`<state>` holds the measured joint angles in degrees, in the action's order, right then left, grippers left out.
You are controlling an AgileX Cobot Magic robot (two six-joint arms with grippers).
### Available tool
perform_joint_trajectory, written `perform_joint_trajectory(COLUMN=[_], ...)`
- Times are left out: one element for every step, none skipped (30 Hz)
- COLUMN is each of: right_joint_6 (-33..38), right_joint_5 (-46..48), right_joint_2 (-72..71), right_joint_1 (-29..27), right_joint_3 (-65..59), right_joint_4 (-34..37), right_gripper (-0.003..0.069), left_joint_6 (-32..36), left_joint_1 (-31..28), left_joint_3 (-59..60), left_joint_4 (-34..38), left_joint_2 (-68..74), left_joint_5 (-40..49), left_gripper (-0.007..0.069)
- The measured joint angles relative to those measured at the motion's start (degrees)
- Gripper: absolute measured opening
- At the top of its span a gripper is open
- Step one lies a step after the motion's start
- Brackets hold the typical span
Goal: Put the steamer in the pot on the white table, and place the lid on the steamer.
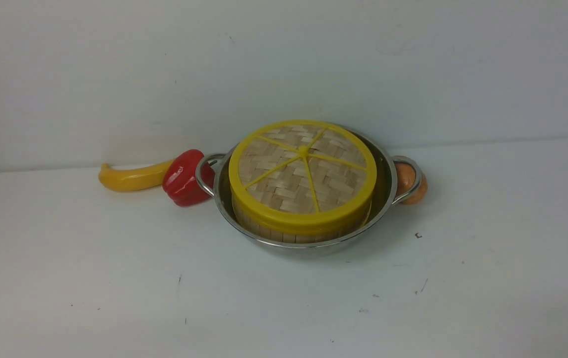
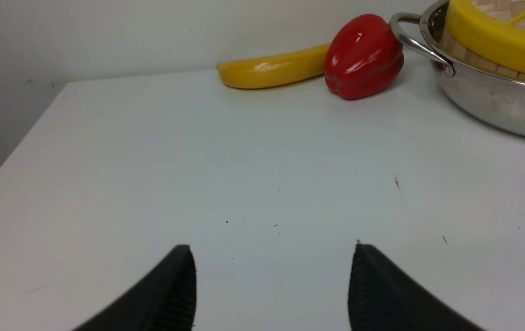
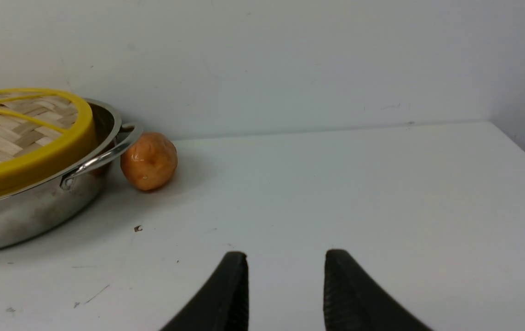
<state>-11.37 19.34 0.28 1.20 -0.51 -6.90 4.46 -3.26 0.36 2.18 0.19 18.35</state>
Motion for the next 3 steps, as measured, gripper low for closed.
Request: perform_joint_trajectory(right_joint_6=[0.0,0.0,0.0], right_joint_5=[0.0,0.0,0.0], right_joint_2=[0.0,0.0,0.0], right_joint_1=[0.0,0.0,0.0], right_joint_3=[0.0,0.0,0.0], right_joint_4=[0.0,0.0,0.0], right_gripper=[0.0248,0.0248,0.0248], left_joint_6=[0.0,0.0,0.0], left_joint_1=[0.0,0.0,0.0], left_joint_3=[0.0,0.0,0.0], left_joint_4=[0.0,0.0,0.0], left_joint_2=[0.0,0.0,0.0], left_joint_5=[0.0,0.0,0.0], left_gripper=[0.0416,0.0416,0.0416])
